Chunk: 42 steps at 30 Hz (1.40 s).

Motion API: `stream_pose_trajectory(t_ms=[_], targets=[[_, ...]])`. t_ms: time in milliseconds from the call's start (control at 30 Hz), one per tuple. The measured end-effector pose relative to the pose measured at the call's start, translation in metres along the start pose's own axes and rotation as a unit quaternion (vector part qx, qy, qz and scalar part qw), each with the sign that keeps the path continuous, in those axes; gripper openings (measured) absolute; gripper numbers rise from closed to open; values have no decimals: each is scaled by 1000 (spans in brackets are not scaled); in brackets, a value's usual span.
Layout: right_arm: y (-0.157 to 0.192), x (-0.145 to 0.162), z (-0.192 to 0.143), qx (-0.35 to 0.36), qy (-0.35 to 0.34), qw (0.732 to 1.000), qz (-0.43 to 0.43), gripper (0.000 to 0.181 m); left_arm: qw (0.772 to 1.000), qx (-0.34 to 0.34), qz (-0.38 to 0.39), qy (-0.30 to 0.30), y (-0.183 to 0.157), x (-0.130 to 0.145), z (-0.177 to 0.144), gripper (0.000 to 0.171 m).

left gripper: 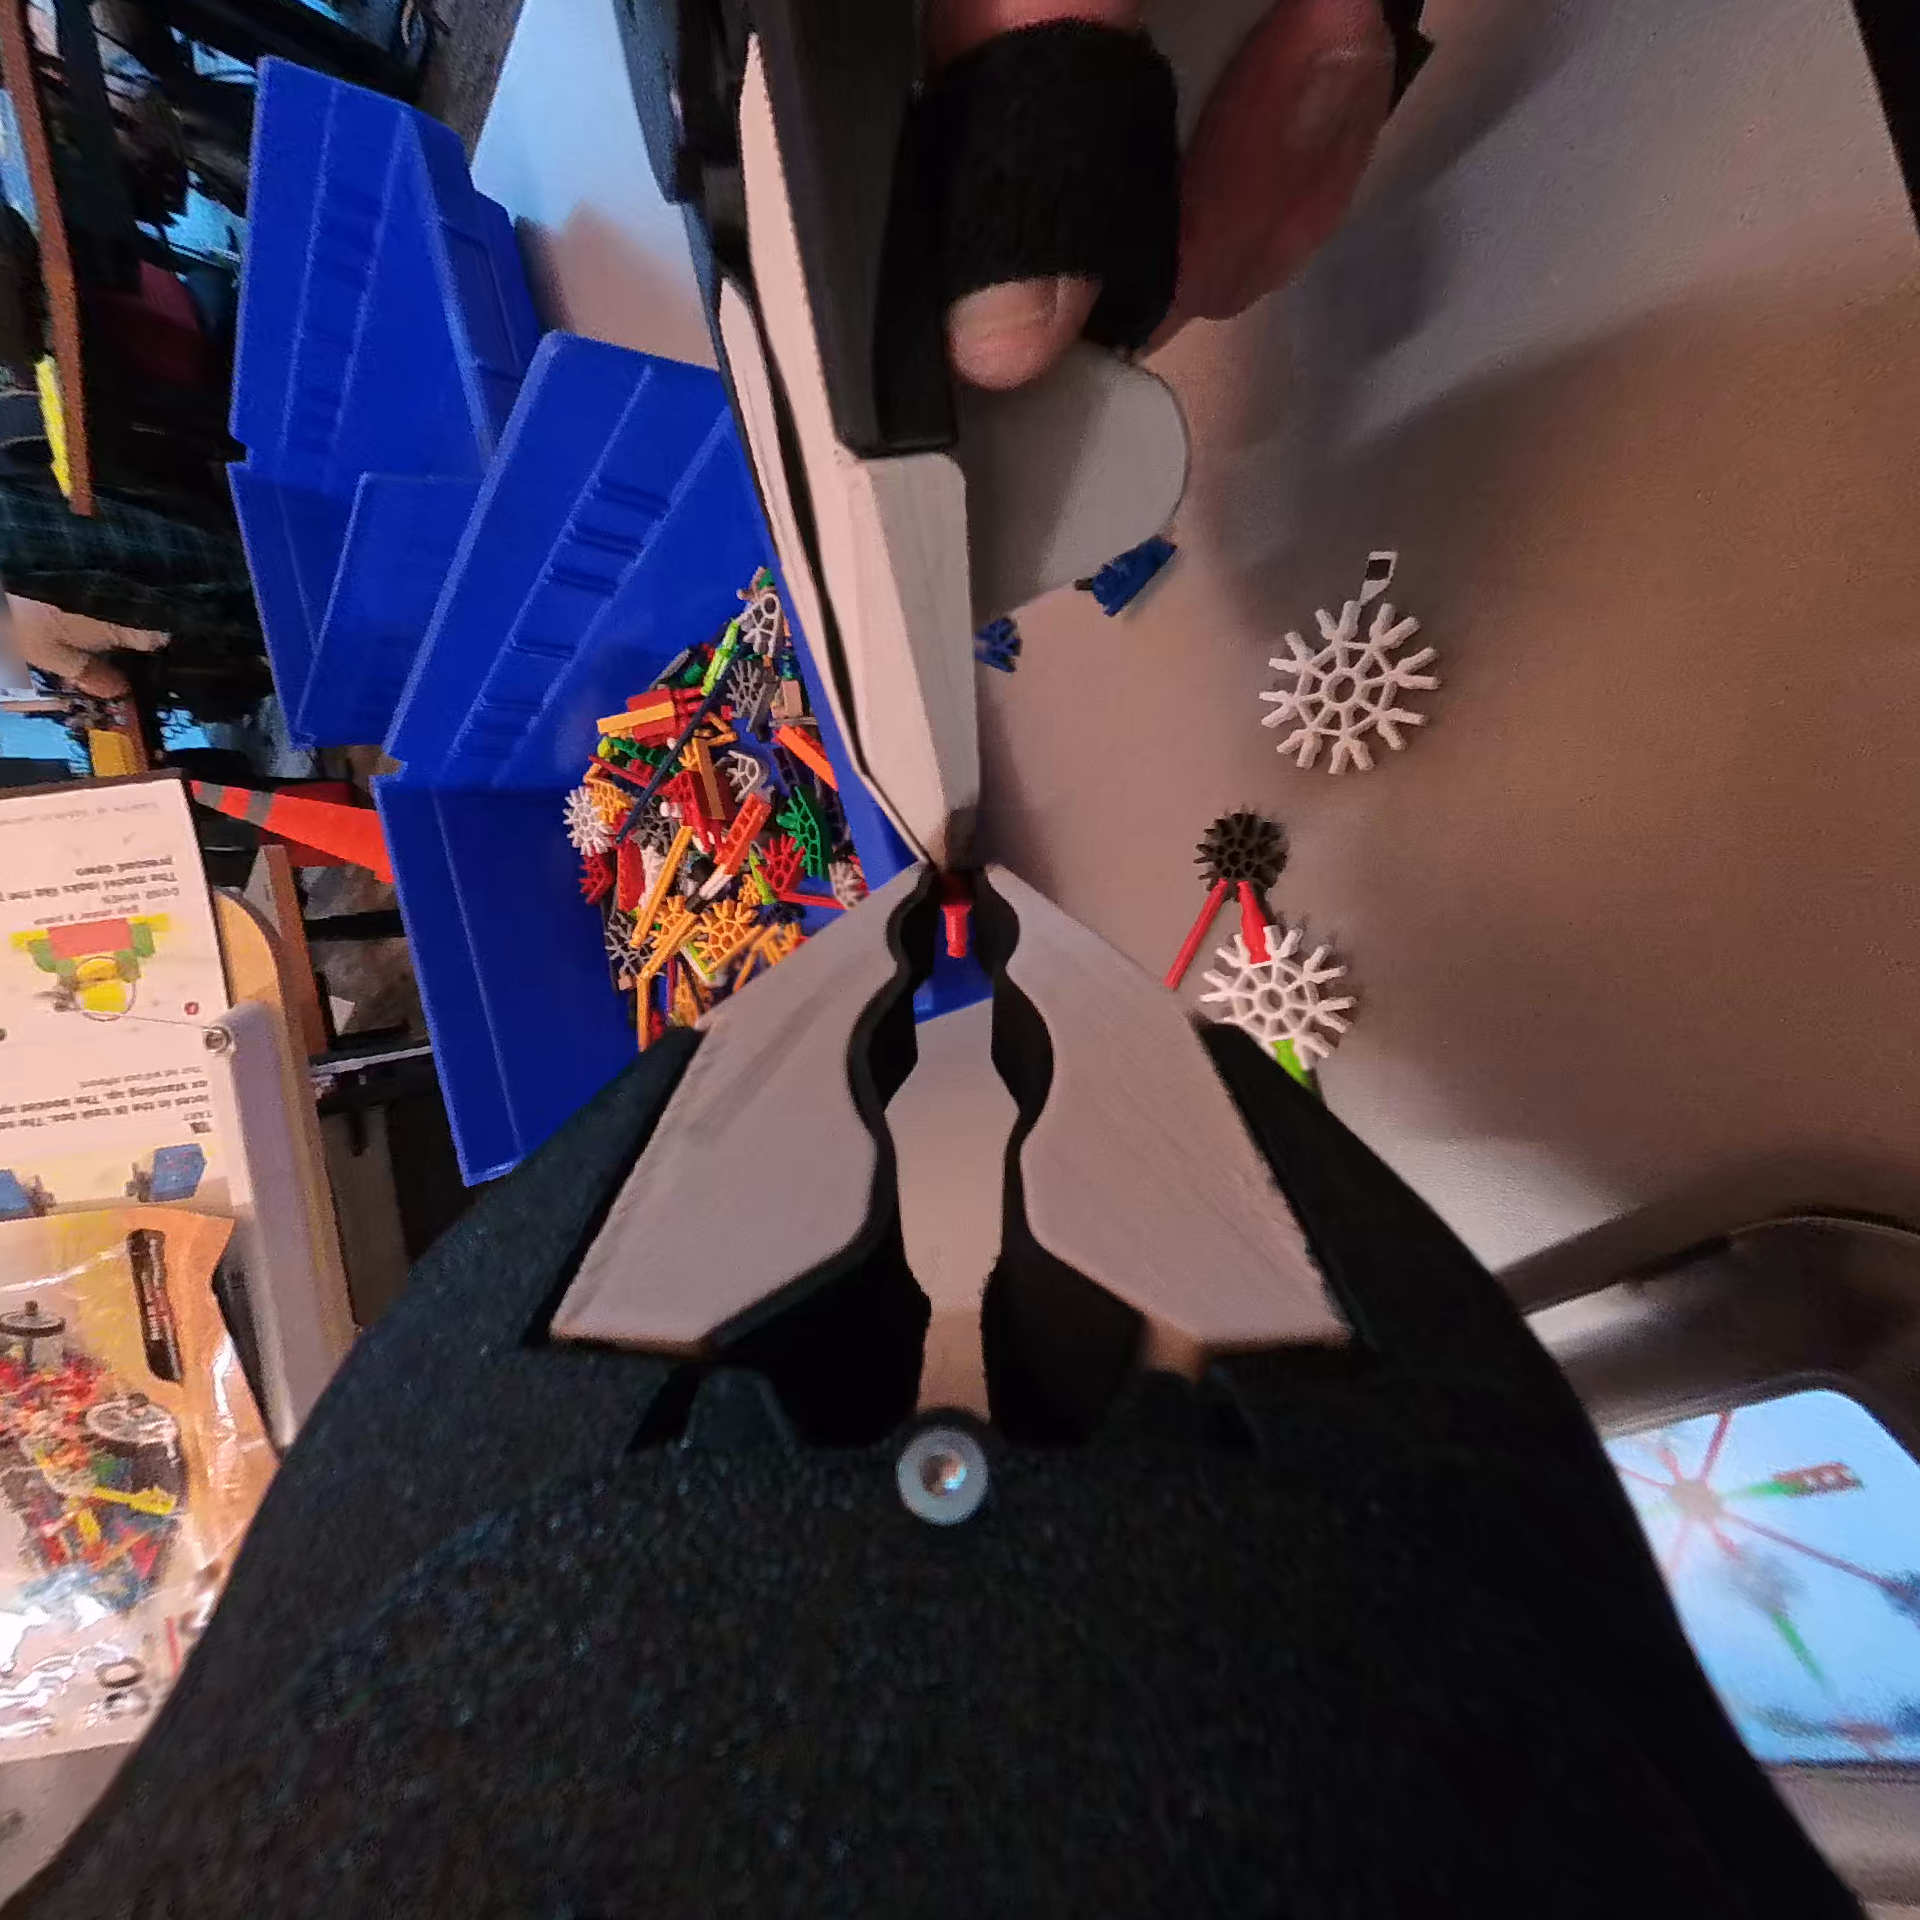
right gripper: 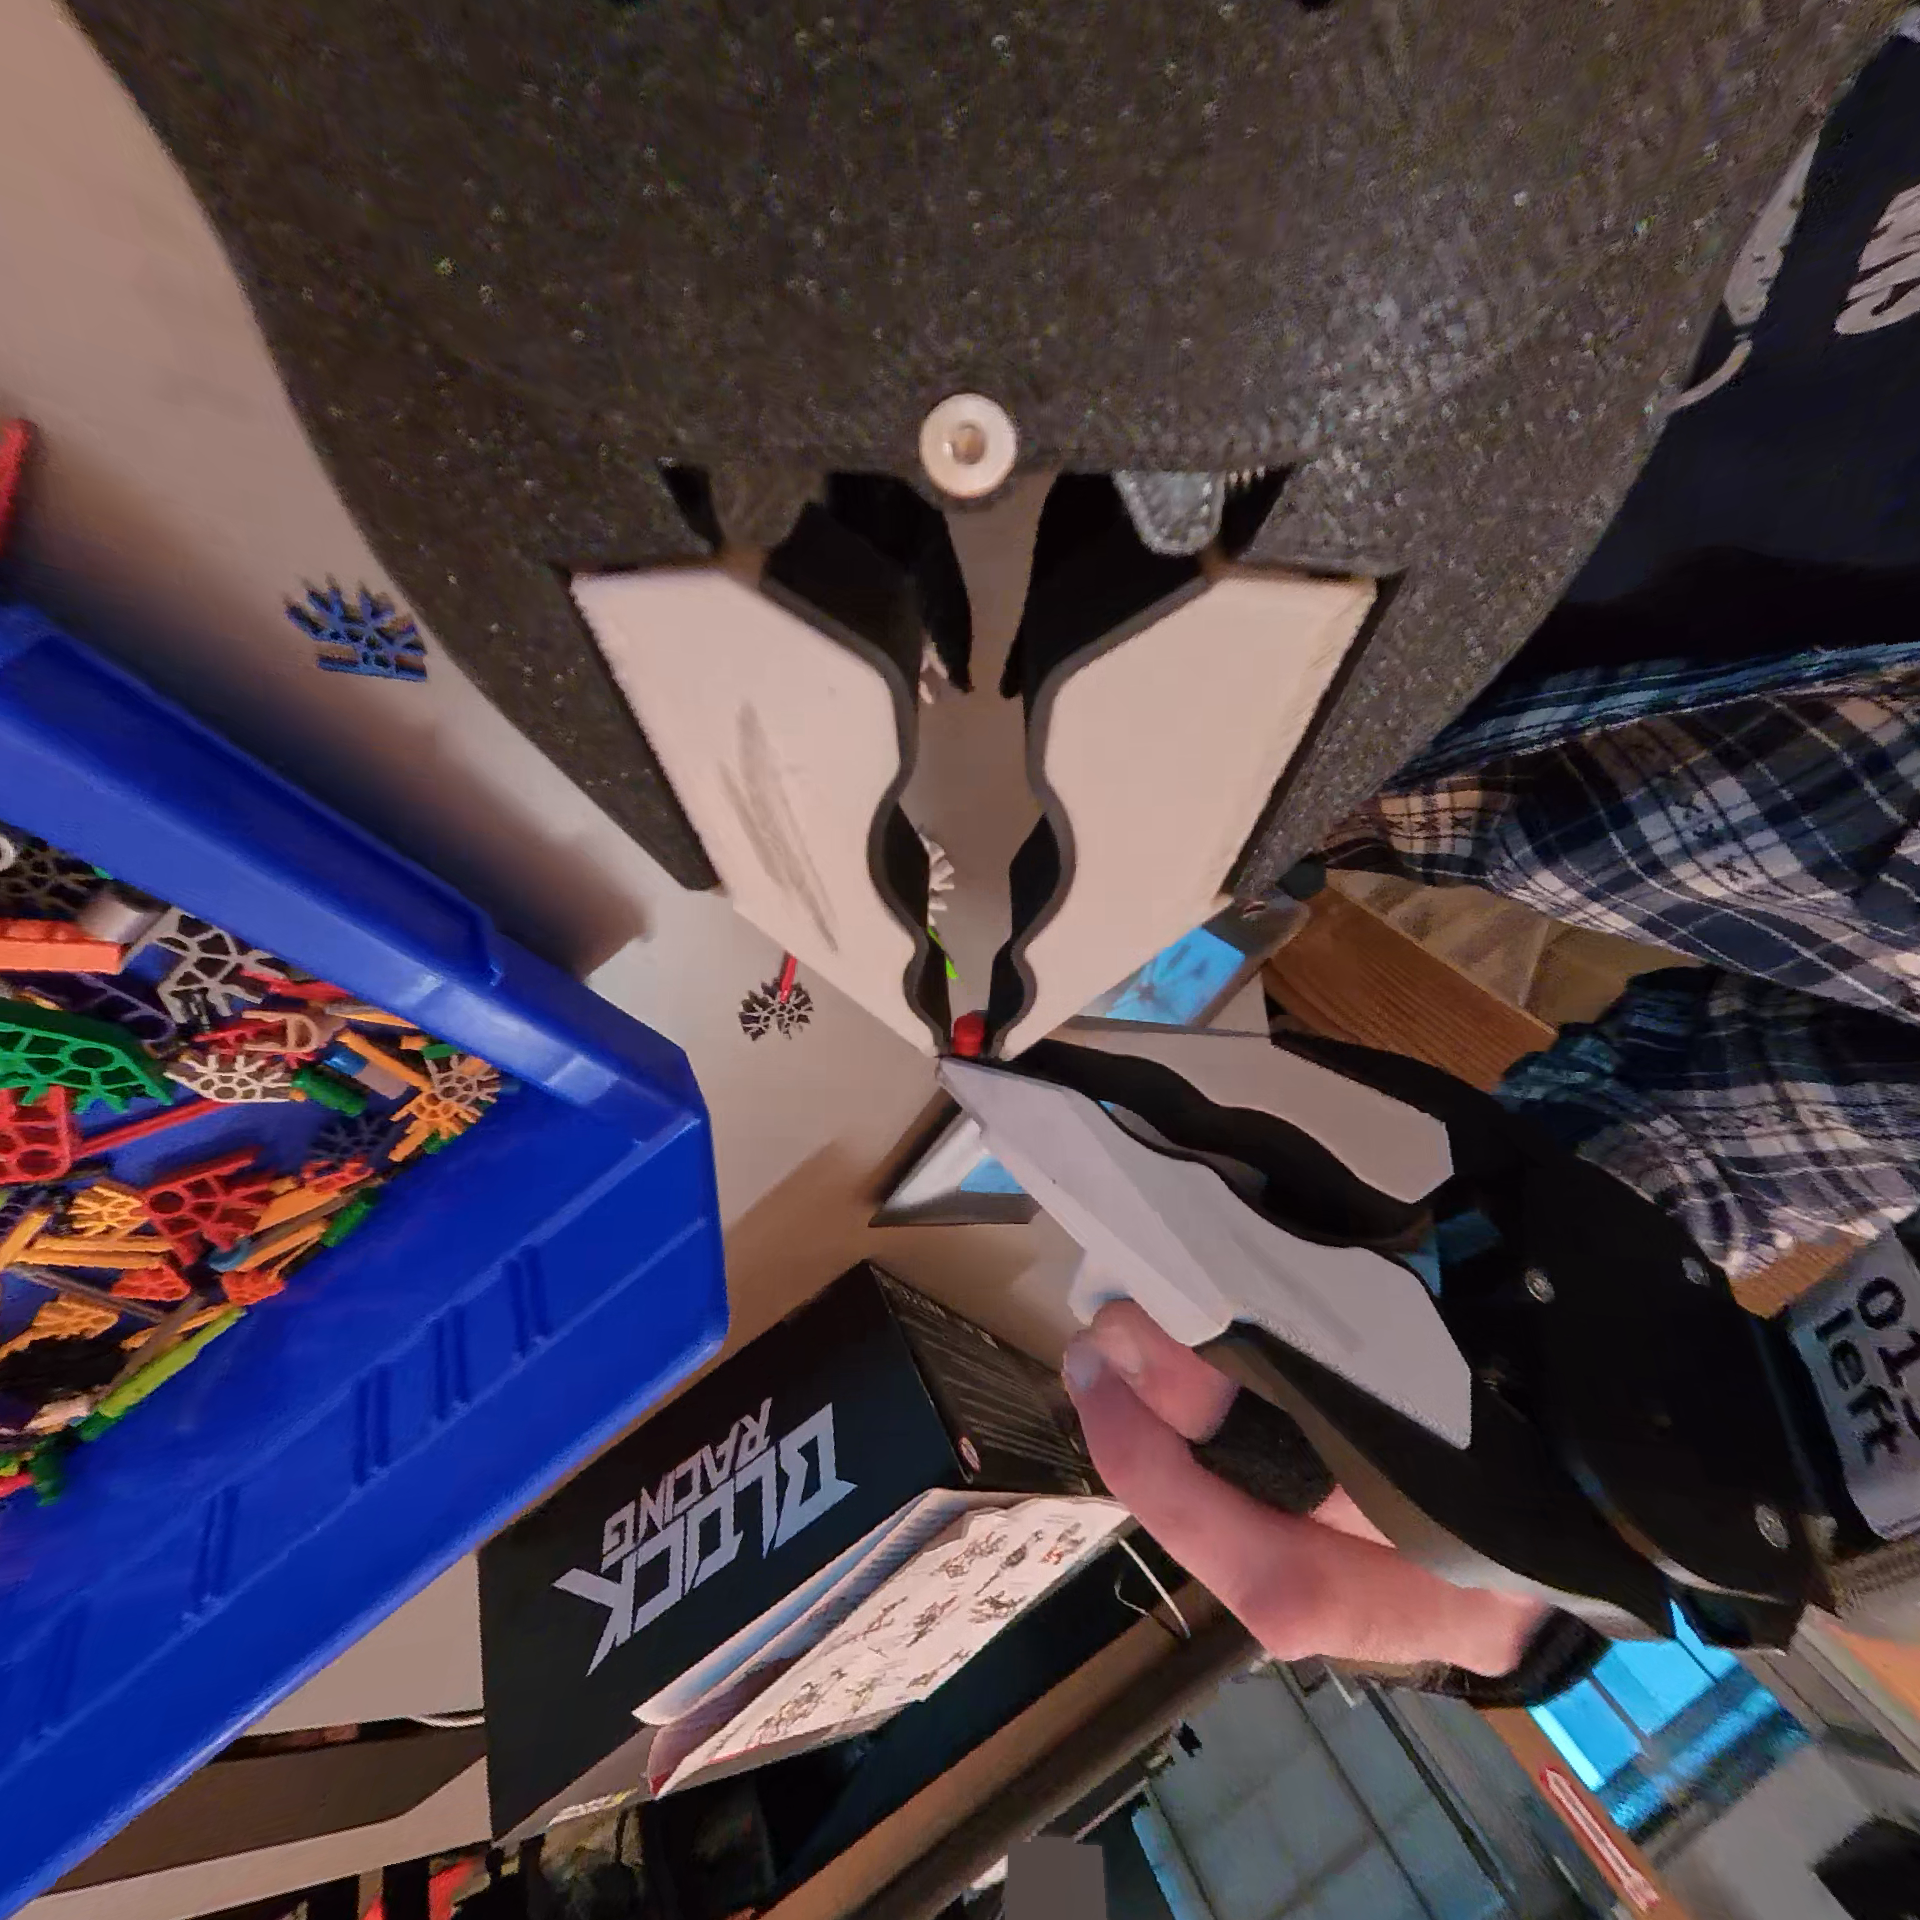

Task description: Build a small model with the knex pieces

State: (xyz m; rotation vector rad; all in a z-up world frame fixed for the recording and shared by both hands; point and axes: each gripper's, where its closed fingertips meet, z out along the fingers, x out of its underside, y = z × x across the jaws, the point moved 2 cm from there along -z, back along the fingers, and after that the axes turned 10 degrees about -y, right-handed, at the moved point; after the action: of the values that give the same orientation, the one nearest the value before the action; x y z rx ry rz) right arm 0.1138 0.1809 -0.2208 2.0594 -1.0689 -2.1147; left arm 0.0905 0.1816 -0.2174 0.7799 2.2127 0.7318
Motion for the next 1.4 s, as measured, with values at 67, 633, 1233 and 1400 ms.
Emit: stream_pose_trajectory(t_ms=[67,633,1233,1400], targets=[[1,-1,0,-7,-3,1000,5,5,1000,-6,0,-5,1,-1,-1,5],[-17,45,-12,54,152,976,-145,4,975,148,-163,-3,-60,28,6,8],[-24,66,-1,27,229,953,-196,5,965,199,-169,21,-72,70,3,4],[-27,70,4,20,235,952,-197,5,964,200,-175,18,-72,70,10,8]])
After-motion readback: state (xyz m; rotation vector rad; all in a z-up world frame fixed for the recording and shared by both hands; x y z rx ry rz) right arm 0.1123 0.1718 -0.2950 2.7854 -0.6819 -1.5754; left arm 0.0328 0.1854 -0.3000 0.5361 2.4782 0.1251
